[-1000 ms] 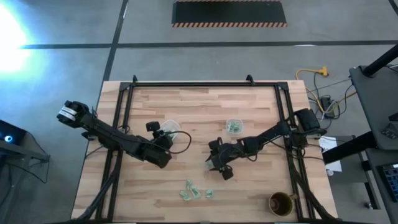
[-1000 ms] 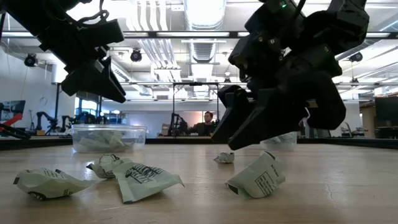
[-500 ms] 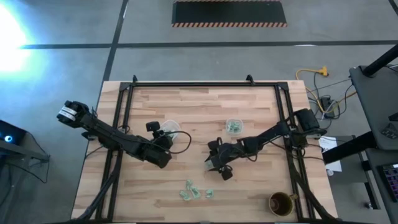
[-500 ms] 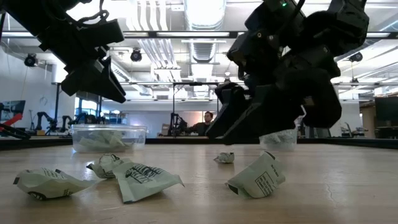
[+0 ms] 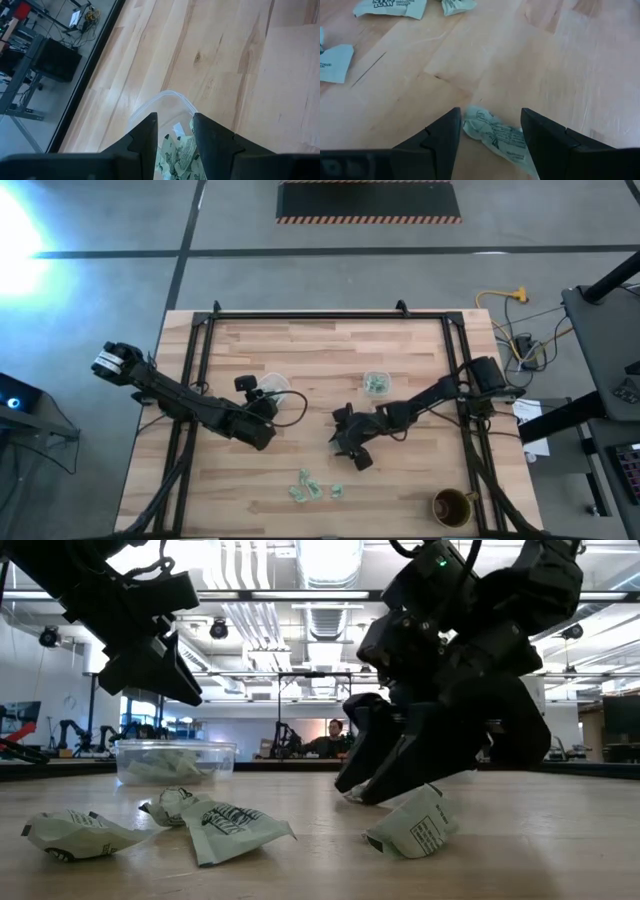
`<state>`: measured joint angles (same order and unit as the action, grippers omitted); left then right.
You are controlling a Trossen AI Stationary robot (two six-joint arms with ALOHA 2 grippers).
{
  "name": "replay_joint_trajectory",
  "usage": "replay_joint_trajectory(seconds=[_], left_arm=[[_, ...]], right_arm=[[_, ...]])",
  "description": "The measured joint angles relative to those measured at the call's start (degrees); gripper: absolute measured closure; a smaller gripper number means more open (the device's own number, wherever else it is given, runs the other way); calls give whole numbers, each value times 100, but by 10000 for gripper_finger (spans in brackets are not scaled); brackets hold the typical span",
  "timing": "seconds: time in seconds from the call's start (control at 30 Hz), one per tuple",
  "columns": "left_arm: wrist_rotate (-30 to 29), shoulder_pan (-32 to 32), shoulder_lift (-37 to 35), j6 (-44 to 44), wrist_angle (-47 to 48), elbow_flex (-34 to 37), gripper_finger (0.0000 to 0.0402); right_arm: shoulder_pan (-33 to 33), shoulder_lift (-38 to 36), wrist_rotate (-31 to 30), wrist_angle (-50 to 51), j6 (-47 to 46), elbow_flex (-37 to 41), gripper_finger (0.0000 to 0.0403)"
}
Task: Pick and place Stevia / Truvia into bins
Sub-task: Put the light green stevia packet into the right transparent container
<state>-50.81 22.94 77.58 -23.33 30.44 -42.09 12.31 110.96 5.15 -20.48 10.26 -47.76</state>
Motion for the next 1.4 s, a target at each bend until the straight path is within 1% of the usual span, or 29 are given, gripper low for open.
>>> replay_joint_trajectory(seconds=[0.23,0.53,0.63,1.0,1.2,1.4], left_arm=[[1,-2,0,-9,-2,-6,292],[20,-2,0,-20,-1,0,292],[20,-2,0,-22,-1,0,292],[16,-7,0,-22,0,4,292],[15,-7,0,-11,-1,0,292],[-6,-7,0,17,1,1,292]], right_arm=[[-119,-33,51,343,-457,-7,202],[-131,-38,46,377,-386,-1,205],[-129,-38,46,377,-271,1,220],[-127,-234,91,554,-38,30,301],[-122,-248,105,572,95,30,333],[-122,-248,111,563,199,30,355]])
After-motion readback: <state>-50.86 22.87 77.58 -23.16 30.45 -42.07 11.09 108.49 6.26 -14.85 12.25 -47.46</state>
